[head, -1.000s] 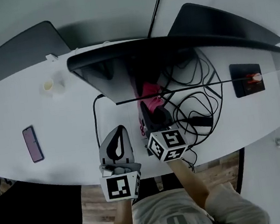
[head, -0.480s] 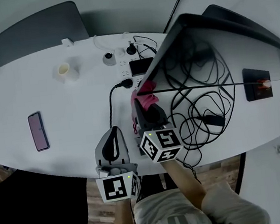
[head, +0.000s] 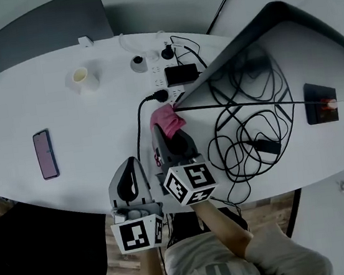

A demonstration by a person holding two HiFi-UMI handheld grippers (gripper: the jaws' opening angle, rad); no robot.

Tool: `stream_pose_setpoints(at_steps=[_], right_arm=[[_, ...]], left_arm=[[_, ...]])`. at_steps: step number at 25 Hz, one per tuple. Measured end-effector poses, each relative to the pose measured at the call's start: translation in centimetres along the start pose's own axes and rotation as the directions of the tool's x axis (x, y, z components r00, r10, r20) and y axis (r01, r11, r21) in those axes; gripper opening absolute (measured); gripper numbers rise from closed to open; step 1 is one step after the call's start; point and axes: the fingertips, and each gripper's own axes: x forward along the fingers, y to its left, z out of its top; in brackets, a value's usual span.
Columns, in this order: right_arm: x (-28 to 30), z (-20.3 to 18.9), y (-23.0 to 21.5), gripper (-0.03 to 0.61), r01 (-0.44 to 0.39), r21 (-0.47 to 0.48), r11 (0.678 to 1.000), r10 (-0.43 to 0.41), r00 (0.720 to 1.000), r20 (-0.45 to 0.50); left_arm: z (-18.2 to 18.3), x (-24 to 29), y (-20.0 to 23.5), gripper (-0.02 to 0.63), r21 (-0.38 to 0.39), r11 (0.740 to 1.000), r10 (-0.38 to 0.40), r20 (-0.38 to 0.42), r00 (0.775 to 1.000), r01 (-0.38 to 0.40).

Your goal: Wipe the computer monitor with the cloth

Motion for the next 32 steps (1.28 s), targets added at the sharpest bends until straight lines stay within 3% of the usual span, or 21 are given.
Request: stream_pose_setpoints(at_steps=[5, 9, 14, 24, 32], right_arm=[[0.3, 1.6, 0.7, 0.055, 0.015, 0.025, 1.000, -0.016, 0.999, 0.042], [0.5, 3.6, 0.5, 0.055, 0.045, 0.062, 0.997, -0.051, 0.994, 0.094], [0.0, 5.9, 1.6, 0.055, 0.045, 0.046, 0.998, -0.052, 0.987, 0.152], [-3.5, 14.3, 6.2, 0.055, -0.025, 0.007, 1.000, 0.022, 0.962, 0.274], [-6.1, 22.5, 10.9, 0.055, -0.096, -0.065, 0.993, 0.114, 0.905, 0.410]], left_arm=[[1.6, -0.6, 1.9, 0.014, 0.018, 0.999, 0.047, 0.033, 0.998, -0.047], [2.1, -0.5, 2.6, 0.014, -0.010, 0.998, 0.063, 0.044, 0.997, -0.063], [3.3, -0.6, 1.7, 0.014, 0.004, 0.999, 0.051, 0.063, 0.997, -0.052], [9.8, -2.1, 0.2, 0.014, 0.056, 0.995, 0.075, 0.106, 0.992, -0.081], [15.9, -3.1, -1.0, 0.014, 0.088, 0.994, 0.051, 0.203, 0.978, -0.070]])
